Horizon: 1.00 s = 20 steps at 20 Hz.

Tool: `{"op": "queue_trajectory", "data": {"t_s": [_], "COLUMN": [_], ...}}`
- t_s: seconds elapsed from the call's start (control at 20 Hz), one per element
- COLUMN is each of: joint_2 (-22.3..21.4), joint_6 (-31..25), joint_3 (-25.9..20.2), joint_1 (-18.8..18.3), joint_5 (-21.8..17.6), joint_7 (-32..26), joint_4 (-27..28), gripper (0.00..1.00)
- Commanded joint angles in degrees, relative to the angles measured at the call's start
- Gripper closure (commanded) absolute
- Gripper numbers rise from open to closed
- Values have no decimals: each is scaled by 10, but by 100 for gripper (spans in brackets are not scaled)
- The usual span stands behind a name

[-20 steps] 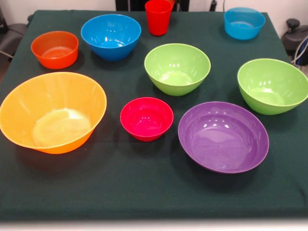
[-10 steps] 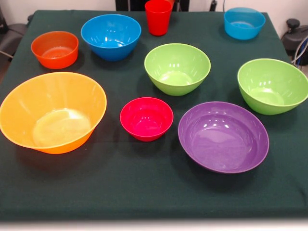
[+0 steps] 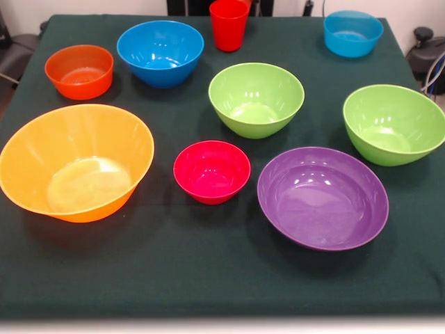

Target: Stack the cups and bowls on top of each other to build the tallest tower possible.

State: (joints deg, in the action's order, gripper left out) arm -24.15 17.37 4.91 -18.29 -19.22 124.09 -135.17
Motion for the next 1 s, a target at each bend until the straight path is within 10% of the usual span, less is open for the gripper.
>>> {"op": "queue_trajectory", "data": {"t_s": [0.05,1.0], "joint_2": [-8,-185], "joint_6": [-14,-136], "joint_3": [-50,-100], "joint_1": [-10,-49], "joint_5": [-9,-8], "joint_7": [41,33], "joint_4": [87,-8], "gripper": [100,100]}}
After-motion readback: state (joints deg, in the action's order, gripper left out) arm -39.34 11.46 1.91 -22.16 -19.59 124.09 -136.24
